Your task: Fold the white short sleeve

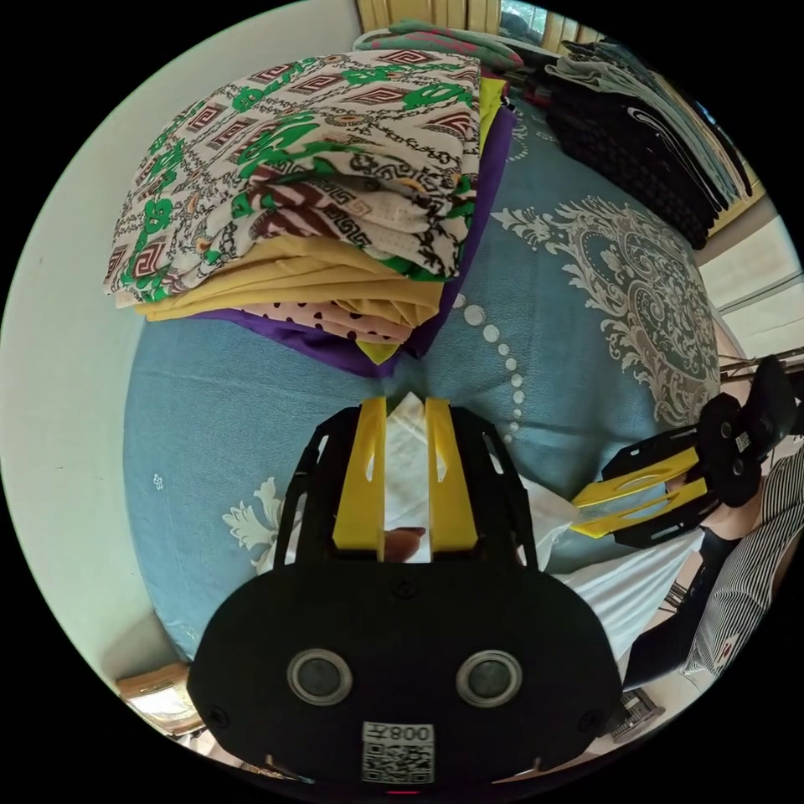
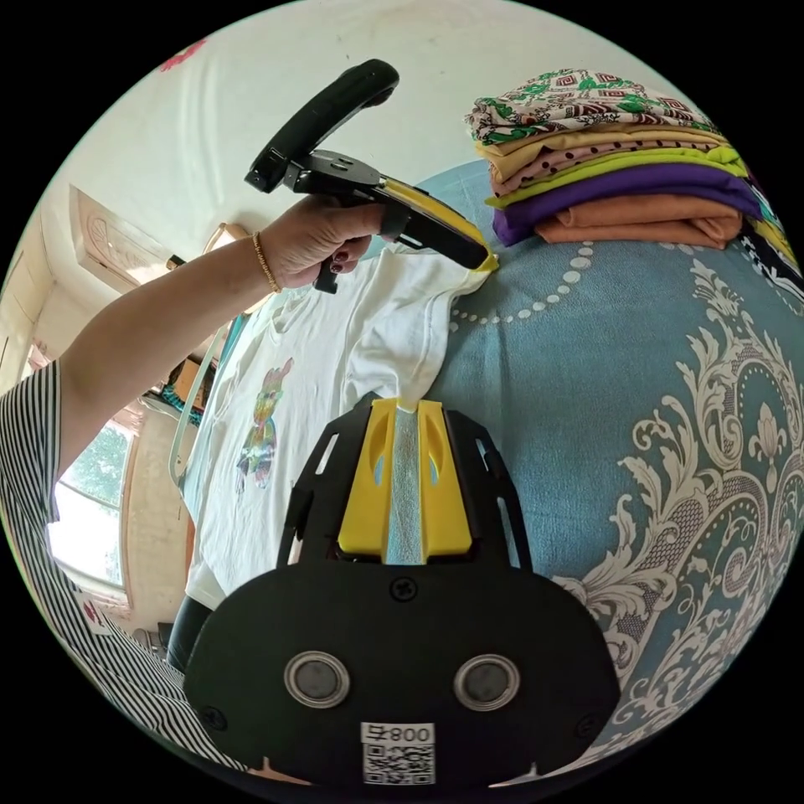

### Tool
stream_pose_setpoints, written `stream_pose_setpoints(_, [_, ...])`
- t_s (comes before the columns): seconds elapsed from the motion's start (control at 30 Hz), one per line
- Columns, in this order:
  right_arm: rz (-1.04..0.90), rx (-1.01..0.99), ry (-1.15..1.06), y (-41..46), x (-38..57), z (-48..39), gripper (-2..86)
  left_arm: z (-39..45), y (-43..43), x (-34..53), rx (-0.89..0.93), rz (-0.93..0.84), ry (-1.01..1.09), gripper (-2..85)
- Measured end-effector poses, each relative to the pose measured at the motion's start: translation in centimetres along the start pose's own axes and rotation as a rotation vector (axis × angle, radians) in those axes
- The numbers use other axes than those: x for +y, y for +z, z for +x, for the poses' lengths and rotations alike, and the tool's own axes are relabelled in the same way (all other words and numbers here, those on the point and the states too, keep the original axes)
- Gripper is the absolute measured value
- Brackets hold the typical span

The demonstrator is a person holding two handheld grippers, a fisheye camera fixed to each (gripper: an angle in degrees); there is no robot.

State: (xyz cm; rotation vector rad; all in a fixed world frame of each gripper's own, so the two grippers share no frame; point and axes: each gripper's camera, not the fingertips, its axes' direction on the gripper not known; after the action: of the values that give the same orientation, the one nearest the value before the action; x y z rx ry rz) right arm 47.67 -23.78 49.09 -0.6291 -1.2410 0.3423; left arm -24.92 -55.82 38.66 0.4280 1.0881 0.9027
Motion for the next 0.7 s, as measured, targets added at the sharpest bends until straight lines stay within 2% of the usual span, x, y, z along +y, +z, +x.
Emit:
stream_pose_setpoints(0.13, [-0.006,0.002,-0.002,0.6,-0.2,0.0,2.8,-2.2,1.6,1.1,-0.004,0.017,-0.01,2.3])
stream_pose_setpoints(0.3, [0.01,0.034,-0.028,0.7,0.1,-0.7,2.3,-5.6,0.8,3.7,-0.001,0.134,-0.079,1.4])
stream_pose_setpoints(0.57, [0.156,0.119,-0.178,-0.9,1.2,-5.2,2.0,-14.2,-2.6,14.5,0.114,0.39,-0.338,1.3])
stream_pose_setpoints(0.7, [0.171,0.159,-0.293,-0.1,1.8,-8.1,1.9,-17.8,-2.6,20.1,0.165,0.441,-0.458,1.3])
